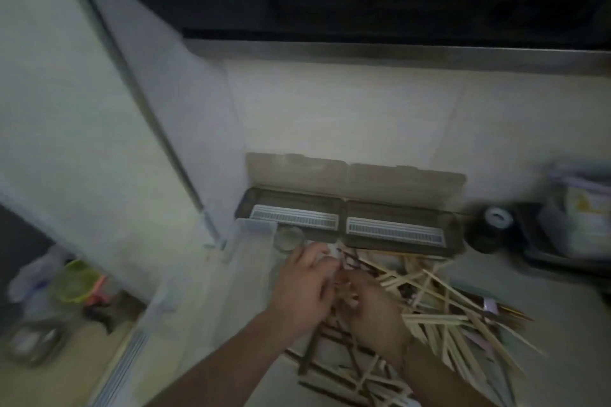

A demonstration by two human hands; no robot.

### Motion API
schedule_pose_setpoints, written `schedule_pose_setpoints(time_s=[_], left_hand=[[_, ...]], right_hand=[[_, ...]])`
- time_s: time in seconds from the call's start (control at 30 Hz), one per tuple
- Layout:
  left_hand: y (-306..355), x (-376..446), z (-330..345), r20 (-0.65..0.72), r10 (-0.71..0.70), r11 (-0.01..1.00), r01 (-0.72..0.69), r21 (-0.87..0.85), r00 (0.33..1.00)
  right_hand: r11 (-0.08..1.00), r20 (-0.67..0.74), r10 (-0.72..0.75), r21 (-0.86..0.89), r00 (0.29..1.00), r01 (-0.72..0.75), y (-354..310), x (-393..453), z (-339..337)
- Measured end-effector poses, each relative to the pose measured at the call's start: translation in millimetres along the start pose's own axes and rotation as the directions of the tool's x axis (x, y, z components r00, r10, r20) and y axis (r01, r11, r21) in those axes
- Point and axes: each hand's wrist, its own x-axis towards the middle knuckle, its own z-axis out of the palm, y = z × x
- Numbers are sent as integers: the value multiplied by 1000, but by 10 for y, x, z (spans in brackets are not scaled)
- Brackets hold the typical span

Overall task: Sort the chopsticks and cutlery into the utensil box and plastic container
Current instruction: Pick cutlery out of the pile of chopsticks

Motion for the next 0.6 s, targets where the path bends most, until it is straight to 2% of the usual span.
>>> schedule_pose_setpoints(time_s=[0.07, 0.13, 0.2, 0.27, 0.37, 0.4, 0.5, 0.6], left_hand=[[-287, -110, -121, -31, -90, 994, 91, 53, 995], [-522, -195, -201, 4, -209, 975, 208, 83, 978], [-686, -263, -233, 53, -276, 959, 271, 85, 960], [-760, -317, -253, 60, -306, 952, 305, 27, 950], [-840, -363, -208, 46, -314, 949, 315, -16, 948], [-858, -376, -186, 38, -309, 951, 310, -25, 950], [-887, -378, -106, -77, -228, 974, 226, -35, 971], [-766, -275, -82, -201, -178, 980, 155, -125, 963]], right_hand=[[994, 86, -63, -86, 994, 70, -144, 214, 267], [978, 145, -118, -154, 982, 140, -344, 364, 493], [945, 136, -188, -246, 973, 217, -436, 464, 720], [949, 142, -88, -289, 986, 127, -402, 551, 930], [968, 168, 82, -246, 982, -39, -203, 644, 1159], [967, 185, 84, -252, 979, -35, -181, 647, 1165], [988, 104, 49, -152, 993, -32, -373, 617, 981], [996, -25, -43, -81, 999, 41, -412, 538, 740]])
